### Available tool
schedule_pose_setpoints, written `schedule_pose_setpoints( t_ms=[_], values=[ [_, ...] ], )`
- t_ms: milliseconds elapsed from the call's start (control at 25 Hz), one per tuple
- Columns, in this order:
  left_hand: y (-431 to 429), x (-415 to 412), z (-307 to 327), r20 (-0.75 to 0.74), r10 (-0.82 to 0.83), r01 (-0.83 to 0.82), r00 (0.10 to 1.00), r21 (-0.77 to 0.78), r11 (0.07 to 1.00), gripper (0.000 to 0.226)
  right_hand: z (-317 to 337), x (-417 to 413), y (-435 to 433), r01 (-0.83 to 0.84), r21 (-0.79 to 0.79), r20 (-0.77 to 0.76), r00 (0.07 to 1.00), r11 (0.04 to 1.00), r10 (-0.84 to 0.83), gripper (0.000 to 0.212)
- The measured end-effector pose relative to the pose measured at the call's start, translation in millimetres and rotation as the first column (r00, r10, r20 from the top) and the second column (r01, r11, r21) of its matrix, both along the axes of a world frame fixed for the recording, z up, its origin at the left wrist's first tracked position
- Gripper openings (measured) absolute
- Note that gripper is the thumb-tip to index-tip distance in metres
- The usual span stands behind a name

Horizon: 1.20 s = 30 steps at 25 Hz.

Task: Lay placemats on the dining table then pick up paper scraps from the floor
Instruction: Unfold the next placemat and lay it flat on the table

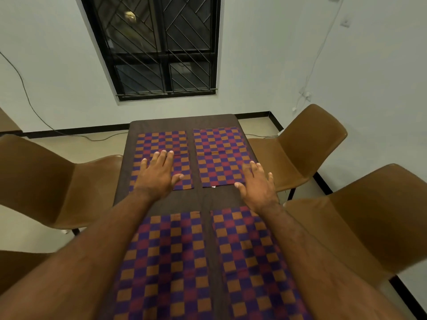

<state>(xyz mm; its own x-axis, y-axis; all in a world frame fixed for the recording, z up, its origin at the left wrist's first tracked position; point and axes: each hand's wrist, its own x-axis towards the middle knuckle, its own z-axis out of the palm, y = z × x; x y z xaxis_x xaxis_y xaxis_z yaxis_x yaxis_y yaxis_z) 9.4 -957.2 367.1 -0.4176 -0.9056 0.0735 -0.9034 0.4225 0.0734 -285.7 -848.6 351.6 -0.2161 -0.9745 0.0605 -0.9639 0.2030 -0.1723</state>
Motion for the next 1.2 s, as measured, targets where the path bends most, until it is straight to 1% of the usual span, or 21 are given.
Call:
schedule_pose_setpoints(
  t_ms=[120, 280, 560, 800, 1040, 1200],
  values=[
    [17, 17, -1, -0.009, -0.011, 0.011, 1.000, 0.017, 1.000, 0.082, -1, 9, 34, 0.038, 0.031, -0.025, 0.999, 0.999, -0.037, 0.067],
    [34, 20, -5, -0.025, -0.048, 0.049, 0.999, 0.024, 0.999, 0.082, 0, 18, 70, 0.087, 0.046, -0.033, 0.996, 0.995, -0.085, 0.068],
    [59, 13, -1, -0.050, -0.128, 0.129, 0.990, 0.013, 0.992, 0.085, 6, 28, 115, 0.151, 0.001, -0.067, 0.986, 0.988, -0.151, 0.070],
    [85, -11, -5, -0.035, -0.225, 0.226, 0.974, 0.027, 0.974, 0.086, 4, 29, 167, 0.231, -0.020, -0.038, 0.972, 0.973, -0.231, 0.069],
    [139, -57, -14, -0.086, -0.337, 0.342, 0.938, 0.059, 0.938, 0.086, -5, 12, 252, 0.339, 0.045, -0.049, 0.940, 0.940, -0.337, 0.069],
    [184, -68, -25, -0.096, -0.358, 0.368, 0.929, 0.116, 0.923, 0.086, -16, 12, 303, 0.383, 0.089, -0.031, 0.924, 0.919, -0.382, 0.070]
  ],
)
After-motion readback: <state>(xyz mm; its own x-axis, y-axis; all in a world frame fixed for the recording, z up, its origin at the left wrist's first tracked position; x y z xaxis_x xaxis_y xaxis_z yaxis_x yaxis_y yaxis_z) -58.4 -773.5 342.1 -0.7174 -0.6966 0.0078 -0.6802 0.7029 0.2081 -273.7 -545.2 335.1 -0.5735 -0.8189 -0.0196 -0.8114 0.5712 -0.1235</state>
